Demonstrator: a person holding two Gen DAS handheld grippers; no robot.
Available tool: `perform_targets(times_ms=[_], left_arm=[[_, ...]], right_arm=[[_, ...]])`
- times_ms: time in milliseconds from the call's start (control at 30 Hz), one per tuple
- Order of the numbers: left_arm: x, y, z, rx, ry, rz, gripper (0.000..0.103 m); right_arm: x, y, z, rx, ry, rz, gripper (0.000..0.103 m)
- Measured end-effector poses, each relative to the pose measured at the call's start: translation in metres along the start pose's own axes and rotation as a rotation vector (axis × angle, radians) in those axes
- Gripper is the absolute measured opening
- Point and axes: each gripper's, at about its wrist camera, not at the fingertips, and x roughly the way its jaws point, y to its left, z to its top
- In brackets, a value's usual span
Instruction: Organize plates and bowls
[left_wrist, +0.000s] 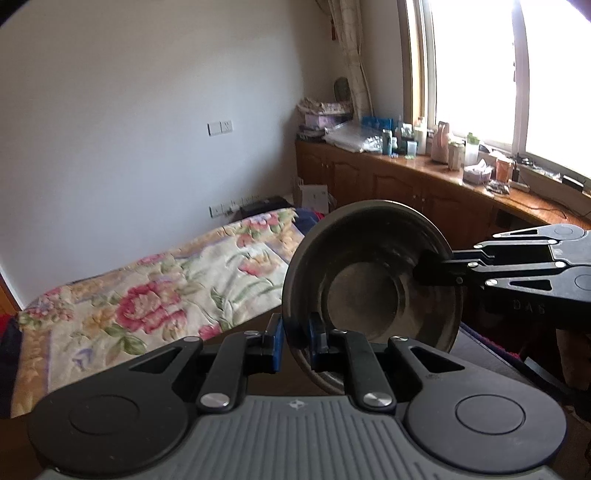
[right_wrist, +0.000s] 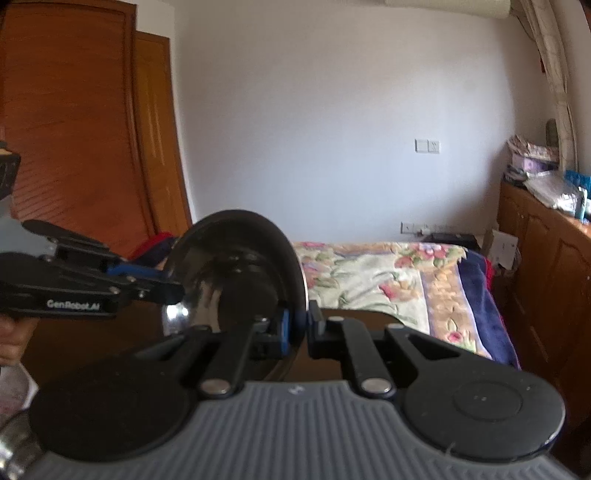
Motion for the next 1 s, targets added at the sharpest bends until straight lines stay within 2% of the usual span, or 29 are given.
perform_targets(times_ms=[267, 633, 833, 1000], left_arm=[[-0.056, -0.008, -0.003, 0.004, -0.061, 0.019, 0.022], [-0.103, -0.017, -0.022, -0.010, -0.093, 0.022, 0.019], [-0.130, -0.021, -0.036, -0.006, -0.103, 0.032, 0.019], [-0.154, -0.025, -0.062, -0.007, -0.097, 0.043, 0.019]], right_arm=[[-0.029, 0.022, 0.010, -0.044, -0.052, 0.011, 0.011], [-0.055, 0.038, 0.007, -0.048, -0.072, 0.030, 0.009], [-0.067, 0.049, 0.001, -0.055, -0.077, 0.044, 0.010], [-0.076, 0.060, -0.008, -0.048, -0.069, 0.072, 0.010]])
